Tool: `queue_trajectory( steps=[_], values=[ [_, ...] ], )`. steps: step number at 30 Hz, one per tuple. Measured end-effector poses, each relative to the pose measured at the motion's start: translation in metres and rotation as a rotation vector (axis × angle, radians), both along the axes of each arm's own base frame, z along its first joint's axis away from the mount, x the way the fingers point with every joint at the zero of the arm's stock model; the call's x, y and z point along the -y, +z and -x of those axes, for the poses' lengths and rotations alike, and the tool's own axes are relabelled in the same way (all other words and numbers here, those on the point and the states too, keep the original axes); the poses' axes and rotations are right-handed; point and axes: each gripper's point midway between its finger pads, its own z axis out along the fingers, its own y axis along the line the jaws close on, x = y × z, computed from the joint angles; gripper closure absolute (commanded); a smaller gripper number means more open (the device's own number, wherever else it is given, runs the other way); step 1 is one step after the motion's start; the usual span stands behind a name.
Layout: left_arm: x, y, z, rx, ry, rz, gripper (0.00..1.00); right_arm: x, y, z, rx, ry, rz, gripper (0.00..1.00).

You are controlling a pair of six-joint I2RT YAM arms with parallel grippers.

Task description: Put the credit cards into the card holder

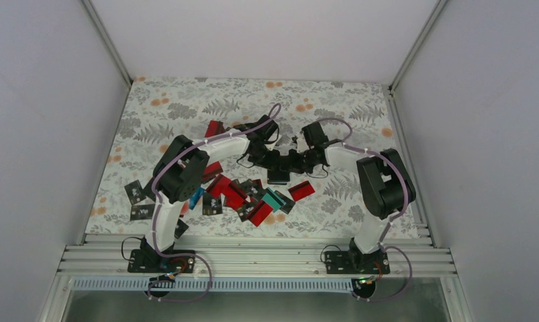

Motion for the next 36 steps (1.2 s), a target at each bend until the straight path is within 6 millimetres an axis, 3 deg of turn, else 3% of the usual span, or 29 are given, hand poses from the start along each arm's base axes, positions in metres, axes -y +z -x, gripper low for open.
queue_trajectory(
  steps=[12, 30, 34, 36],
  values=[
    [0.0, 0.0, 0.0, 0.0, 0.001, -0.001, 0.63, 0.0, -0.002, -0.002, -0.057, -0.022, 0.02, 0.95],
    [-0.003, 0.0, 0.001, 0.036, 0.011, 0.07, 0.63, -0.006, -0.004, -0.004, -0.159, -0.069, 0.261, 0.95],
    [-0.007, 0.003, 0.001, 0.056, 0.036, 0.091, 0.57, -0.008, -0.001, -0.006, -0.136, -0.069, 0.283, 0.83],
    [-0.016, 0.005, 0.003, 0.059, 0.055, 0.075, 0.48, -0.014, 0.004, -0.009, -0.105, -0.05, 0.283, 0.72]
  ],
)
